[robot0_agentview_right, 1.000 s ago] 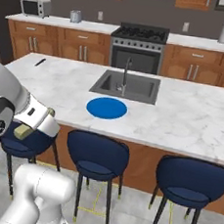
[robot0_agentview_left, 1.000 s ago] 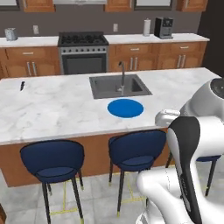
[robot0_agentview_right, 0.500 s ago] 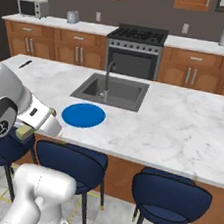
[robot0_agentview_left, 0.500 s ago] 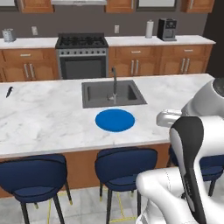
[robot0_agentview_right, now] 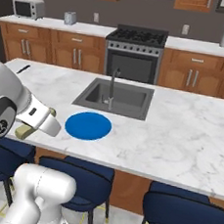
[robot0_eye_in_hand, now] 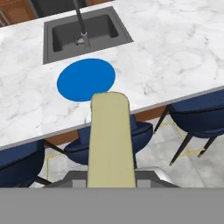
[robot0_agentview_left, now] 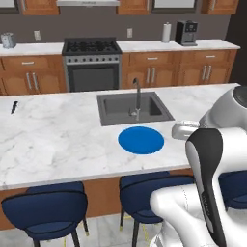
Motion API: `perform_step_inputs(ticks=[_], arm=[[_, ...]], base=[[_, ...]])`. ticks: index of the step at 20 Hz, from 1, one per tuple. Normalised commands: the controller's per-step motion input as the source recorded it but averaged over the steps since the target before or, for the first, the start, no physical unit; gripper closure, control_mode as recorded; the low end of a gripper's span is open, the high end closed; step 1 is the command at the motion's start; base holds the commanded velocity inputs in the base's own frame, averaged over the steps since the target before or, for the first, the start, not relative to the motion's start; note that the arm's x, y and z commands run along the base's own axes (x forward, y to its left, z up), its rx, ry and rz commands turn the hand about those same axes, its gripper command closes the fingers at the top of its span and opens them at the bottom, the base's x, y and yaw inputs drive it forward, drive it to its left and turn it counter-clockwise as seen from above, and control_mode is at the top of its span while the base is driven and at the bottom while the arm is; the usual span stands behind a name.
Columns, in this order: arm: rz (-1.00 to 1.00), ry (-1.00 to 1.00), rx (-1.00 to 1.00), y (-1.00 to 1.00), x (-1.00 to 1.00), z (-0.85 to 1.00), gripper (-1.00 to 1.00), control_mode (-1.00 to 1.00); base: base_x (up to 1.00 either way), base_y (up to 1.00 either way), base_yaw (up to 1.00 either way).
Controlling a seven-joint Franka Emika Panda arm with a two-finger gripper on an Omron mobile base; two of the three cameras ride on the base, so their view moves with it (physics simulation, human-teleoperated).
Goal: Retrieve the butter from the fridge and place it on a plate on the dining table. Then retrieve the butter knife by the fridge and place it near the plate.
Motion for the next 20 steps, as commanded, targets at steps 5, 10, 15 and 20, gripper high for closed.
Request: perform_step_inputs(ticks=[5, 10, 15, 20], arm=[[0.00, 0.00, 0.00, 0.00, 0.00, 0.00, 1.00, 1.00], [0.00, 0.00, 0.00, 0.00, 0.00, 0.00, 1.00, 1.00], [0.00, 0.00, 0.00, 0.00, 0.00, 0.00, 1.00, 1.00], [0.00, 0.00, 0.00, 0.00, 0.00, 0.00, 1.00, 1.00]], base=[[0.45, 0.40, -0.05], [0.87, 0.03, -0.01], [0.58, 0.00, 0.00], [0.08, 0.00, 0.00]])
